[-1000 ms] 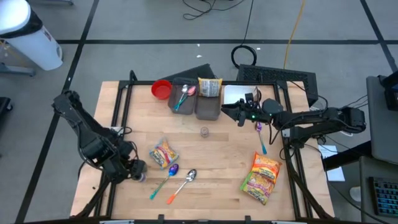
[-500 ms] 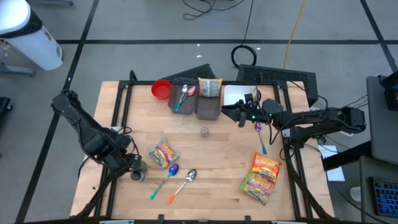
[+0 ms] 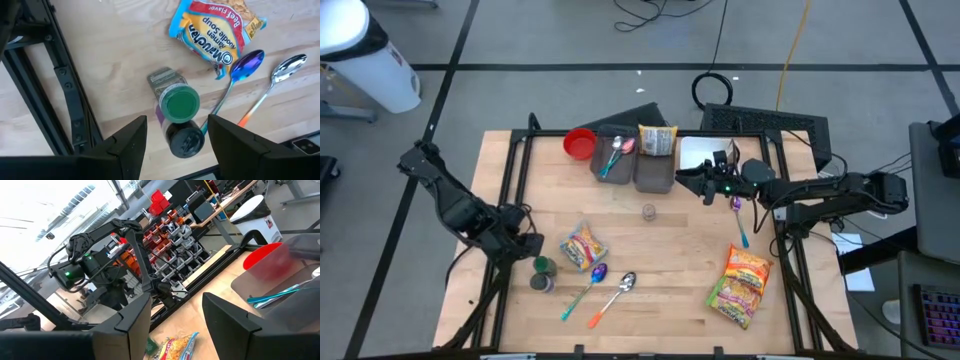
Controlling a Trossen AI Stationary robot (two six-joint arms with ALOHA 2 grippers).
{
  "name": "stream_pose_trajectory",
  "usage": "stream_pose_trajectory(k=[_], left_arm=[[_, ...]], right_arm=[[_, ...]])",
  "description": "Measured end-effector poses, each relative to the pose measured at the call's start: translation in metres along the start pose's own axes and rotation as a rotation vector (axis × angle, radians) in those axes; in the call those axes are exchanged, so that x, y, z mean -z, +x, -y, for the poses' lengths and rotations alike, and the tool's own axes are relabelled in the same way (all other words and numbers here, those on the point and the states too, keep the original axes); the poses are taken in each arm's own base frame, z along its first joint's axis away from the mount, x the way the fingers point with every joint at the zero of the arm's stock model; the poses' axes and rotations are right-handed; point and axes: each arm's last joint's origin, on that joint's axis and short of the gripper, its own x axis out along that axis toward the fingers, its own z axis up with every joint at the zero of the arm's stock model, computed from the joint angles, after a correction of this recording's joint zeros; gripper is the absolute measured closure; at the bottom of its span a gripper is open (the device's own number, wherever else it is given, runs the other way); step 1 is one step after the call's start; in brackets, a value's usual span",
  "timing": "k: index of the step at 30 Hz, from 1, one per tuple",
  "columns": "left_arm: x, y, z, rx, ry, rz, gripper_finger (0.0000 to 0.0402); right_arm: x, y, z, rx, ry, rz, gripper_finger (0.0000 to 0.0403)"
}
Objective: Pick & Place Food Item
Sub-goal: Put the green seasoning bottle into the white bin
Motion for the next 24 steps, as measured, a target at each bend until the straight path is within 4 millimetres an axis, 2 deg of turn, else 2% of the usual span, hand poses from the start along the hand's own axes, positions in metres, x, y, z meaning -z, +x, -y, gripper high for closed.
stream_pose_trajectory(k=[8,12,18,21,24], left_arm=[[-0.0031,0.0006,0.0020,0.017,0.054,0.045,0.0148],[-0.0042,0.0005,0.0024,0.031,0.130,0.085,0.0144],[-0.0045,0.0005,0.0021,0.024,0.144,0.080,0.0145],[-0.0044,0.0005,0.0016,0.015,0.143,0.071,0.0162],[-0.0044,0.0005,0.0016,0.015,0.133,0.071,0.0204]], right_arm=[[0.0002,0.0000,0.0002,0.001,-0.014,-0.002,0.0232],[0.0002,0.0000,0.0002,0.002,-0.015,-0.002,0.0232],[0.0006,0.0000,0.0005,0.005,-0.017,-0.006,0.0232],[0.0011,0.0000,0.0010,0.010,-0.022,-0.010,0.0232],[0.0011,0.0000,0.0010,0.012,-0.022,-0.011,0.0232]])
